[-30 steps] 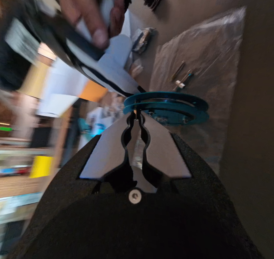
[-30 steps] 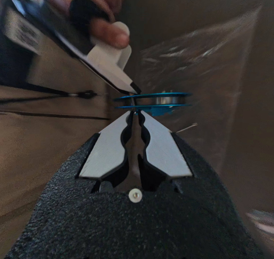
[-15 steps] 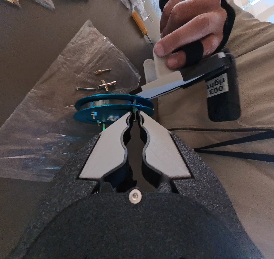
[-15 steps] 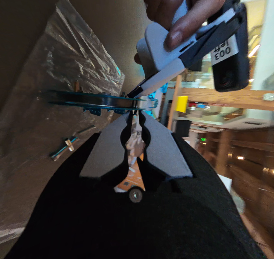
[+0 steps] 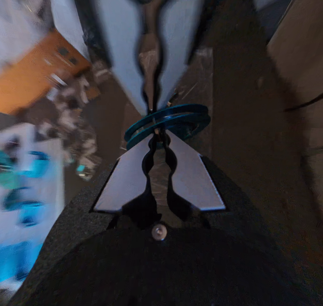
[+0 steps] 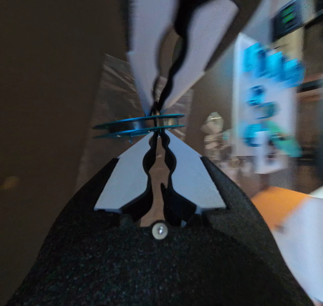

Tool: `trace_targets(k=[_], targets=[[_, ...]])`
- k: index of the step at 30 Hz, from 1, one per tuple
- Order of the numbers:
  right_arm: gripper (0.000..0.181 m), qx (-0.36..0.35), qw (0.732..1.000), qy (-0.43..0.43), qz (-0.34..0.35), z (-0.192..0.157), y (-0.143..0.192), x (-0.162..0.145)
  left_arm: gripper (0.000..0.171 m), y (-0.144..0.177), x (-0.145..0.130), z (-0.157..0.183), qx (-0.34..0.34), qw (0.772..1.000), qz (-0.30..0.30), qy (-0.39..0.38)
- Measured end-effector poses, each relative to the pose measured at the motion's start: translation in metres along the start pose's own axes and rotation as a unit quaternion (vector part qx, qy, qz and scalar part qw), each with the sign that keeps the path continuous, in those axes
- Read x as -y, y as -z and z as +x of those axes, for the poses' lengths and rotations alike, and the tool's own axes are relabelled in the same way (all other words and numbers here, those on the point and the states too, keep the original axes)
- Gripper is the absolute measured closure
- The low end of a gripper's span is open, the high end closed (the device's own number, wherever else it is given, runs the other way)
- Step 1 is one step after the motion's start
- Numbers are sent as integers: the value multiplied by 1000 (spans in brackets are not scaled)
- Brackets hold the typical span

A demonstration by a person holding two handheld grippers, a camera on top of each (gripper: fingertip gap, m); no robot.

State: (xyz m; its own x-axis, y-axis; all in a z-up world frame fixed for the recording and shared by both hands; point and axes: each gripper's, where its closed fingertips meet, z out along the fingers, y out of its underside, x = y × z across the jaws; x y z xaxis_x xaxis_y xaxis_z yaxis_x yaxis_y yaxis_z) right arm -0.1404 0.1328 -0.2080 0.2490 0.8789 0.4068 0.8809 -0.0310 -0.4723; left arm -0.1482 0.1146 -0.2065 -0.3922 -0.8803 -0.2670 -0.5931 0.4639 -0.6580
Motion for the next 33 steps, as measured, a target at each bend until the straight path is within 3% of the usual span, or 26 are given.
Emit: trace_targets(k=[3, 6, 8, 11, 12, 13, 14, 16, 18, 19, 21, 23, 24, 26, 28, 33], targets=[[179, 176, 974, -144, -3, -14, 5, -1, 169, -2, 5, 7, 140, 975, -30, -167], [179, 320, 903, -285, -35, -18, 7, -3, 169, -1, 7, 1, 257, 929, -69, -258], [179, 408, 831, -373, -66, -19, 9, -4, 169, -1, 7, -6, 321, 891, -90, -307], [179, 535, 693, -474, -89, -26, 14, -1, 169, 2, 9, -12, 409, 815, -117, -393], [179, 566, 654, -493, -88, -27, 16, 0, 169, 3, 10, -11, 424, 802, -116, -404], [179, 585, 631, -502, -85, -29, 17, 1, 169, 2, 10, -9, 428, 801, -111, -403], [178, 590, 628, -500, -82, -31, 18, 1, 168, 2, 11, -8, 423, 809, -105, -395], [178, 577, 655, -481, -78, -32, 19, 0, 168, 2, 12, -6, 411, 827, -97, -371], [177, 551, 704, -442, -65, -33, 19, -2, 168, -1, 13, -5, 378, 863, -74, -325], [177, 528, 740, -413, -55, -33, 19, -4, 167, -2, 12, -5, 346, 894, -57, -280], [177, 440, 839, -320, -24, -30, 16, -6, 167, -4, 12, -3, 257, 952, -26, -166], [172, 308, 931, -194, 1, -23, 11, -10, 167, -4, 9, -2, 157, 986, -4, -48], [168, 239, 962, -131, 2, -20, 10, -13, 167, -5, 8, -1, 104, 995, 2, 12], [160, 108, 994, -35, -2, -16, 7, -15, 167, -4, 9, 2, -4, 992, 17, 125], [154, -8, 999, 40, -4, -10, 4, -14, 168, -2, 10, 7, -109, 969, 24, 222], [156, -195, 964, 181, -29, -7, 2, -12, 167, -1, 15, 12, -278, 875, 33, 394]])
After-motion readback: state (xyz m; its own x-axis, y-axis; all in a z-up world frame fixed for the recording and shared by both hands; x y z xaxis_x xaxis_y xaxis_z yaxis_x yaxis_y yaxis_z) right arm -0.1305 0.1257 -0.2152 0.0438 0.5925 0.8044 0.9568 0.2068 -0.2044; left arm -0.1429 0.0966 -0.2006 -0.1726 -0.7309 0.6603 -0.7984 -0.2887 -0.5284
